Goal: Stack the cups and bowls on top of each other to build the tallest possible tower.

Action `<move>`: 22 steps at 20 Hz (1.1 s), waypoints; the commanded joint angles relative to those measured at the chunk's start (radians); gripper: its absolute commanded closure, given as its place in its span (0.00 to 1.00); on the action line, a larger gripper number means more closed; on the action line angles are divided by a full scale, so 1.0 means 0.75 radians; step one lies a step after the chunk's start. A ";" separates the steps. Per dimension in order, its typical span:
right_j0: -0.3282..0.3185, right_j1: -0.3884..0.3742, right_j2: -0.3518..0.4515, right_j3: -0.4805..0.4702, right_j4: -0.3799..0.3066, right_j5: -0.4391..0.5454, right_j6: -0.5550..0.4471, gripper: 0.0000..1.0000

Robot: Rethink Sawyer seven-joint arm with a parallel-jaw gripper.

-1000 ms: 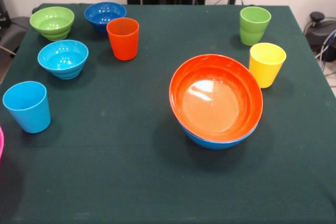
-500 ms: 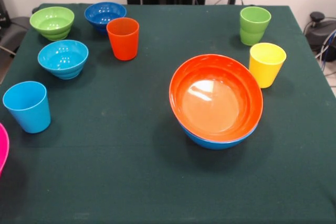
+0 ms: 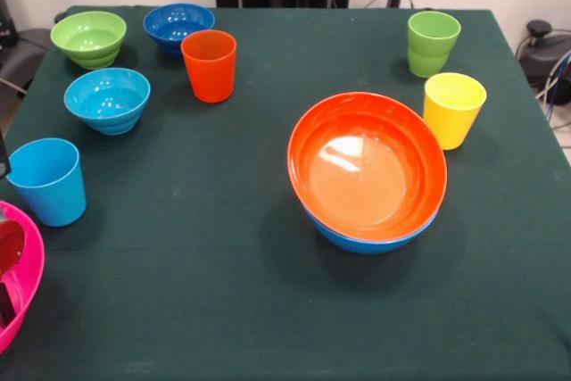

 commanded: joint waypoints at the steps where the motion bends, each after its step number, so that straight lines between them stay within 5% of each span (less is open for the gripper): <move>1: 0.079 -0.027 -0.134 0.115 0.013 -0.042 0.362 0.00; 22: 0.153 -0.069 -0.269 0.157 0.138 -0.012 0.474 0.00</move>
